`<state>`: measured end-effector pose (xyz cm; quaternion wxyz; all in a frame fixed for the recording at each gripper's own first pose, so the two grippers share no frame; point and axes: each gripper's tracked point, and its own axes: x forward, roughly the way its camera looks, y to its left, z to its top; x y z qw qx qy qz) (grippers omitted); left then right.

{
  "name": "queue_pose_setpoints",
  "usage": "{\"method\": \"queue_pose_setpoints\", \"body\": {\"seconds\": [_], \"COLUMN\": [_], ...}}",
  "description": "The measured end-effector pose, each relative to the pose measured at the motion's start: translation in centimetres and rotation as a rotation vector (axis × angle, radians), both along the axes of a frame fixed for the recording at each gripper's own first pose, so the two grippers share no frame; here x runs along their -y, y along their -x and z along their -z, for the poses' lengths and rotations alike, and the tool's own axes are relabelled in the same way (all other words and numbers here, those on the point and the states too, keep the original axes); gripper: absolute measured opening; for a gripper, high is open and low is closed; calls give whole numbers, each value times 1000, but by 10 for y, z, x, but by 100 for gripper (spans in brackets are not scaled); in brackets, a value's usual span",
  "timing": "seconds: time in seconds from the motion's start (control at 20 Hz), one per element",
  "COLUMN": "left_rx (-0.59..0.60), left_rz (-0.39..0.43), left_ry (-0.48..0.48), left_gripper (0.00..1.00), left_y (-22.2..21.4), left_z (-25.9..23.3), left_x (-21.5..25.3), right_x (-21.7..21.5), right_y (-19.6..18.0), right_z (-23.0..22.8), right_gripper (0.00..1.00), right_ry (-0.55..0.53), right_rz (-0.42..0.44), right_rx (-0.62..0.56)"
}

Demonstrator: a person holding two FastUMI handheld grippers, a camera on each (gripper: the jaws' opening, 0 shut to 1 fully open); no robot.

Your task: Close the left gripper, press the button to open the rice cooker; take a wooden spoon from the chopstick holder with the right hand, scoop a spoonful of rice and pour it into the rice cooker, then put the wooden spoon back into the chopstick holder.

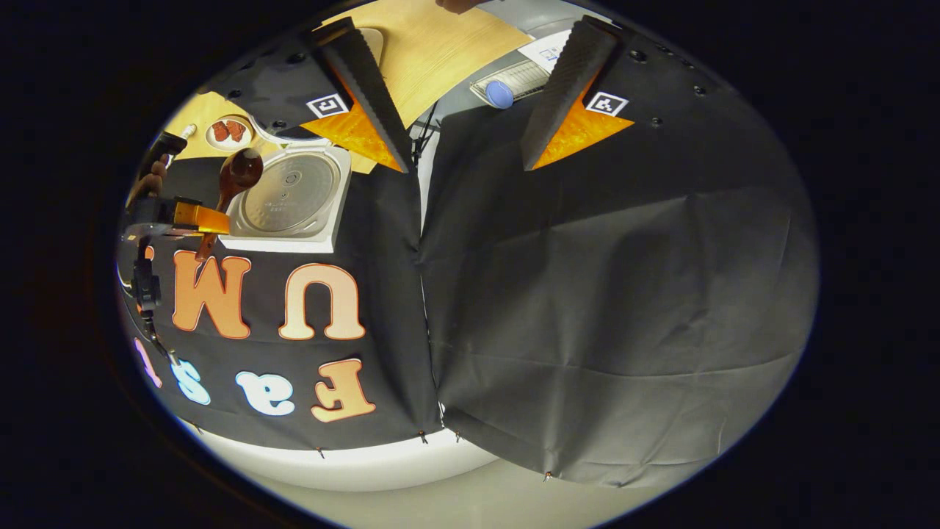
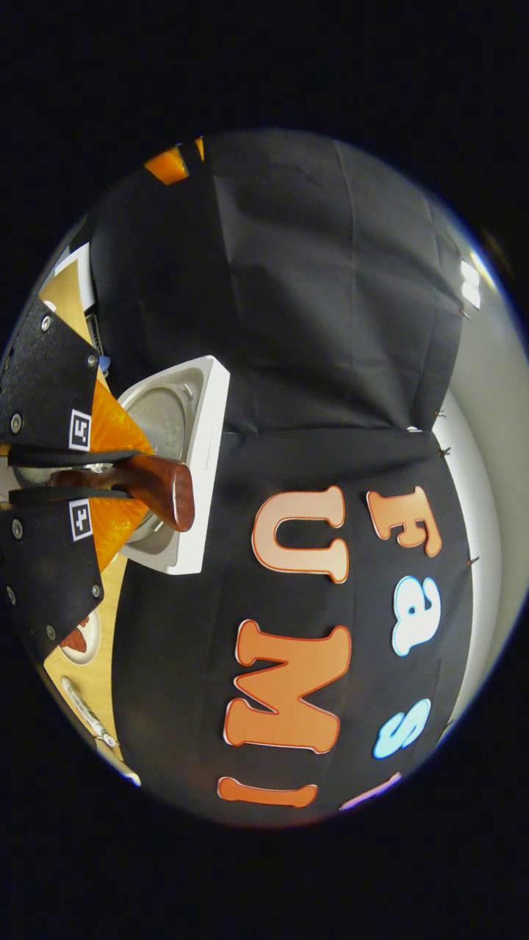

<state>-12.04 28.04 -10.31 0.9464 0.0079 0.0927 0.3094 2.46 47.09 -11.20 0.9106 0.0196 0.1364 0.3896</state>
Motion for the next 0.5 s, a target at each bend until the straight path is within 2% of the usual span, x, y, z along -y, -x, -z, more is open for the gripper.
{"method": "queue_pose_setpoints", "body": {"seconds": [0.3, 0.5], "left_rx": [-6, -12], "left_rz": [-4, 29], "left_ry": [-4, -6], "left_gripper": [99, 99], "left_y": [0, -2], "left_z": [5, 6], "left_x": [0, 3], "right_x": [-4, 16], "right_y": [17, 15], "right_z": [-13, -13], "right_gripper": [10, 10], "right_ry": [28, -44], "right_rz": [-66, -32], "right_rx": [101, -13]}}
